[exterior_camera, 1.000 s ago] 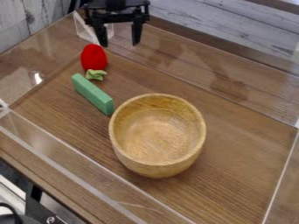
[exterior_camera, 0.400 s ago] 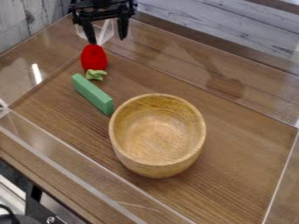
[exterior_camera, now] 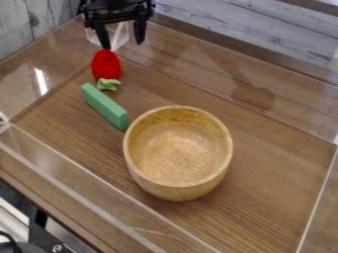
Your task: Move the red object to the right side of the table
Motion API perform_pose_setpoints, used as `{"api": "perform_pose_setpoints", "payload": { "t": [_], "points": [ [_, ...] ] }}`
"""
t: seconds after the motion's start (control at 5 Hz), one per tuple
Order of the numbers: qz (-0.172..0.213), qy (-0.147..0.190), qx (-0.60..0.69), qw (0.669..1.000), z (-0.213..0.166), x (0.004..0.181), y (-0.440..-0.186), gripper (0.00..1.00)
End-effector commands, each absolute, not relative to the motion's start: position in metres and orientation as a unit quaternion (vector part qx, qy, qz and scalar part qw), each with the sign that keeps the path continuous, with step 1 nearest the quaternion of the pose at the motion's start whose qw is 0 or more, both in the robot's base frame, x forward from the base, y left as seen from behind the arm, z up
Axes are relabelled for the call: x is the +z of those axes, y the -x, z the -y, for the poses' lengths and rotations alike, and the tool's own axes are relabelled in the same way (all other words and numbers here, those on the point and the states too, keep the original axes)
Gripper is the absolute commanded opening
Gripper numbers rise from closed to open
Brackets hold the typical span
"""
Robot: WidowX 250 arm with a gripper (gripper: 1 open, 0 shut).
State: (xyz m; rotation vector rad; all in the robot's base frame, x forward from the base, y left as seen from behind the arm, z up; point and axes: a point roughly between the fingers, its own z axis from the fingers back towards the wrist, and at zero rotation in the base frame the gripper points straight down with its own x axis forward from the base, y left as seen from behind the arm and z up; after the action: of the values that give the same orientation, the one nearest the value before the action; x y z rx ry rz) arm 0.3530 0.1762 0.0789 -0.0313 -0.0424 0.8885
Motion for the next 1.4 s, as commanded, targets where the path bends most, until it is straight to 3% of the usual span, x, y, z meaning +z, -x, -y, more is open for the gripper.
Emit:
{"api": "perform_pose_setpoints", "payload": {
  "t": [0.0,0.4,0.8,1.0,1.2],
  "points": [
    [0.057,0.016,0.424,0.904,-0.184,0.099,-0.362,1.0],
    [0.065,0.012,0.475,0.877,-0.207,0.101,-0.367,1.0],
    [0.069,0.011,0.475,0.877,-0.2,0.109,-0.362,1.0],
    [0.062,-0.003,0.494,0.867,-0.195,0.1,-0.361,1.0],
    [0.059,-0.011,0.498,0.865,-0.19,0.083,-0.366,0.0]
  ]
}}
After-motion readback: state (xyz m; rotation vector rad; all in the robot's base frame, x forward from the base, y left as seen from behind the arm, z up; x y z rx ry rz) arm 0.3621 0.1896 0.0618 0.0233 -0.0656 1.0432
